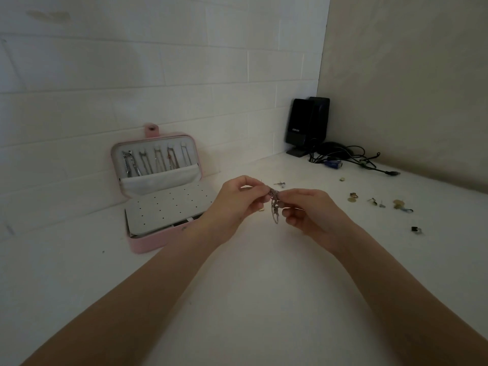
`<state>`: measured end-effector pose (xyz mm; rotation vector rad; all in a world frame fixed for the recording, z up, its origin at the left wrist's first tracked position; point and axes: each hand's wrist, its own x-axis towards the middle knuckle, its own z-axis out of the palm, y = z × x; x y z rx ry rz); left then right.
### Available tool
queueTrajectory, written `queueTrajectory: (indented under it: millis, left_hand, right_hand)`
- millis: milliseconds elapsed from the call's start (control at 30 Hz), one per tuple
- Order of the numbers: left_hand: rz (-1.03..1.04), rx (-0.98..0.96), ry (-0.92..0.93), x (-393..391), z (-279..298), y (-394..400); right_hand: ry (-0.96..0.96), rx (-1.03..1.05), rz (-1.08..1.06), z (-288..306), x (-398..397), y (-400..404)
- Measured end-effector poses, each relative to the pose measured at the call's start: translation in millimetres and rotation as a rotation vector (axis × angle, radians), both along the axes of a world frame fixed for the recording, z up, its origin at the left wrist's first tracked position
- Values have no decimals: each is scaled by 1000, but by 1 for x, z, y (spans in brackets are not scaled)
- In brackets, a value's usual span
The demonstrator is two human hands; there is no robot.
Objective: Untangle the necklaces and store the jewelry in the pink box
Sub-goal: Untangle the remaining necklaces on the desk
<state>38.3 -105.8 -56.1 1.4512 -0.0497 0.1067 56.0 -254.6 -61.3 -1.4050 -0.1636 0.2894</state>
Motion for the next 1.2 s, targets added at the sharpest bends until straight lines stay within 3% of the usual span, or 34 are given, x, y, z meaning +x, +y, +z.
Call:
queueTrajectory:
  millis: [67, 200, 267, 333, 433, 533, 633, 700, 800, 967, 1067, 1200]
  left_hand:
    - [-24, 103, -2, 2, -2, 1]
    - [12, 625, -192, 6, -8, 5]
    - [27, 784, -256, 6, -10, 4]
    - [49, 737, -246, 5, -9, 4]
    - [98, 459, -161, 3, -5, 7]
    - [117, 257, -105, 2, -1, 6]
    - [5, -125, 31, -2, 4, 1]
    - [-32, -266, 88, -3, 6, 0]
    - [-26, -181, 94, -3, 6, 2]
    - [37, 246, -80, -3, 3, 3]
    - [52, 359, -157, -5, 4, 2]
    - [0, 452, -195, -6, 5, 2]
  right_hand:
    - [18, 8, -6, 0, 0, 0]
    - [48, -56, 10, -1, 0, 4]
    - [80, -47, 9, -1, 0, 5]
    - [97, 13, 14, 0, 1, 4]
    - [79, 57, 6, 1, 2, 2]
    - [69, -38, -36, -3, 2, 3]
    - [79, -125, -22, -3, 2, 4]
    - [79, -151, 3, -2, 1, 4]
    - [91, -142, 5, -1, 0, 5]
    - [4, -102, 28, -1, 1, 2]
    - [-118, -99, 127, -1, -1, 3]
    - [-131, -107, 58, -4, 0, 2]
